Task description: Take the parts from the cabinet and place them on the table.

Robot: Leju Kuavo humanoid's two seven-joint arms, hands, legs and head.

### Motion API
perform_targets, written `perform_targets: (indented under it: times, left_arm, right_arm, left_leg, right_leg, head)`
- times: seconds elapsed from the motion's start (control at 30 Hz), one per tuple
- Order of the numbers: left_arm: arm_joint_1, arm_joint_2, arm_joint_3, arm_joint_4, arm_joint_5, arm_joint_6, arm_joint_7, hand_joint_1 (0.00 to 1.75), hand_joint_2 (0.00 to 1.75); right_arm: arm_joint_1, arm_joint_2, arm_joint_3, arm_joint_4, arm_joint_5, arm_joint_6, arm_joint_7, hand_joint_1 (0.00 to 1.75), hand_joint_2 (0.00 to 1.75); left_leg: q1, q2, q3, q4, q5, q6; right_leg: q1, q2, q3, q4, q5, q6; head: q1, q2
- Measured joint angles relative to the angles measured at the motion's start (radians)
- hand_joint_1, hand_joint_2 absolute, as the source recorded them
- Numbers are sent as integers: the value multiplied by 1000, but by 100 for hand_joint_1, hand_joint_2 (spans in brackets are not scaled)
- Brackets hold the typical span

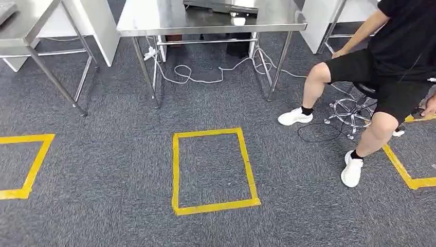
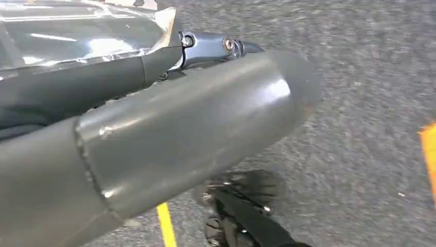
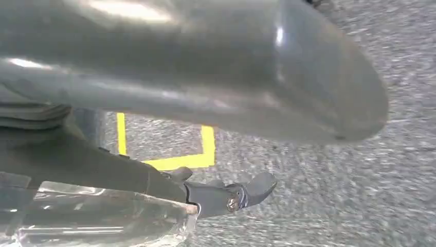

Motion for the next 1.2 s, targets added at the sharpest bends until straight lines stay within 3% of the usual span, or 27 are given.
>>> perform_targets:
  times: [0.03,0.07,0.1,0.13,0.17,0.23,0.27,0.3,0.37,0.4,0.43,0.47,0.5,0.57,0.6,0.63,0.67,0.7,0.73,0.8,0.97,1.03,1.2]
  left_arm:
    - [0,0,0,0,0,0,0,0,0]
    - [-1,0,-1,0,0,2,0,0,0]
    - [-4,-1,-4,0,0,2,0,0,0]
    - [-7,0,-6,0,0,2,0,0,0]
    - [-9,0,-7,0,0,2,0,0,0]
    - [-9,0,-7,0,0,2,0,0,0]
    - [-9,-2,-7,0,0,2,1,0,0]
    - [-9,-2,-7,0,0,2,1,0,0]
    - [-9,0,-7,0,1,4,1,0,0]
    - [-9,0,-7,0,2,5,1,0,0]
    - [-9,0,-7,0,2,5,1,0,0]
    - [-9,0,-7,0,2,5,1,0,0]
    - [-9,0,-7,0,2,5,2,0,0]
    - [-9,-3,-7,0,2,6,2,0,0]
    - [-9,-3,-7,0,3,8,2,0,0]
    - [-9,-3,-7,0,3,10,3,0,0]
    - [-11,-3,-7,0,3,11,2,0,0]
    - [-11,0,-7,0,3,11,3,0,0]
    - [-11,-1,-7,0,3,11,2,0,0]
    - [-11,-1,-7,0,3,11,3,0,0]
    - [-11,-3,-8,0,3,11,3,0,0]
    - [-11,-2,-8,0,3,11,4,0,0]
    - [-14,-2,-8,0,3,18,10,0,0]
  right_arm:
    - [0,0,0,0,0,0,0,0,0]
    - [-2,0,0,0,2,0,0,0,0]
    - [-1,-3,0,-1,2,0,0,0,0]
    - [-2,-2,0,0,3,0,0,0,0]
    - [-4,-3,0,0,3,0,0,0,0]
    - [-5,-3,0,0,4,0,0,0,0]
    - [-2,-6,0,0,4,0,0,0,0]
    - [0,-5,0,0,4,0,0,0,0]
    - [2,-3,0,0,5,0,0,0,0]
    - [2,-3,0,0,6,0,0,0,0]
    - [3,-4,0,0,7,0,0,0,0]
    - [4,-4,0,0,8,0,0,0,0]
    - [5,-4,0,0,9,0,0,0,0]
    - [4,-4,0,0,11,0,0,0,0]
    - [0,-4,0,0,11,0,0,0,0]
    - [-1,-5,0,0,11,2,0,0,0]
    - [-1,-4,0,0,10,2,-3,0,0]
    - [1,-1,0,0,10,4,-3,0,0]
    - [4,-4,0,0,10,4,-3,0,0]
    - [4,-5,-1,0,10,5,-3,0,0]
    - [4,-5,-1,0,8,14,-3,0,0]
    - [5,-3,-2,0,8,18,-5,0,0]
    - [3,-4,-3,0,9,24,-9,0,0]
  left_leg:
    - [5,0,47,-46,26,-4]
    - [12,0,120,-131,4,-9]
    - [13,-1,202,-229,-40,-11]
    - [8,-4,225,-286,-80,-2]
    - [7,-5,226,-315,-102,6]
    - [-1,-6,210,-314,-91,33]
    - [2,0,206,-318,-80,48]
    - [-1,0,199,-318,-73,58]
    - [-2,3,178,-317,-58,68]
    - [-3,5,168,-317,-50,68]
    - [-4,5,159,-317,-44,67]
    - [-4,5,154,-316,-38,65]
    - [-3,5,149,-316,-33,62]
    - [-3,4,143,-316,-25,53]
    - [-7,5,147,-315,-22,47]
    - [-12,6,145,-312,-19,42]
    - [-16,7,142,-311,-19,38]
    - [-15,6,143,-311,-37,62]
    - [-11,6,144,-313,-24,72]
    - [-2,5,144,-318,-14,32]
    - [0,5,145,-326,-6,25]
    - [-1,3,142,-320,-5,30]
    - [-5,2,143,-327,-4,37]
  right_leg:
    - [-4,0,-17,10,8,8]
    - [-4,1,-32,24,12,16]
    - [1,1,-48,39,13,19]
    - [3,1,-54,52,15,22]
    - [7,0,-65,59,23,33]
    - [11,0,-75,55,39,54]
    - [5,2,-89,66,33,56]
    - [1,6,-106,102,3,52]
    - [-4,9,-173,259,-80,42]
    - [-5,12,-201,335,-111,45]
    - [-6,14,-207,372,-121,53]
    - [-6,14,-187,357,-116,59]
    - [-7,13,-144,301,-100,68]
    - [-8,13,-23,120,-56,79]
    - [-6,13,27,39,-52,73]
    - [7,16,19,32,-47,61]
    - [-1,16,20,26,-41,54]
    - [-13,16,16,25,-42,55]
    - [-9,16,20,25,-42,54]
    - [1,16,16,26,-39,43]
    - [7,16,13,27,-34,36]
    - [-2,16,19,27,-31,36]
    - [-2,17,15,18,-28,41]
  head:
    - [-1,0]
    - [-1,0]
    - [-6,0]
    - [-1,0]
    - [-2,0]
    - [5,0]
    - [4,0]
    - [5,0]
    - [11,0]
    - [12,0]
    - [12,0]
    - [12,0]
    - [13,0]
    - [15,0]
    - [15,0]
    - [14,0]
    - [12,0]
    - [13,0]
    - [10,0]
    - [11,0]
    - [9,0]
    - [10,0]
    - [9,0]
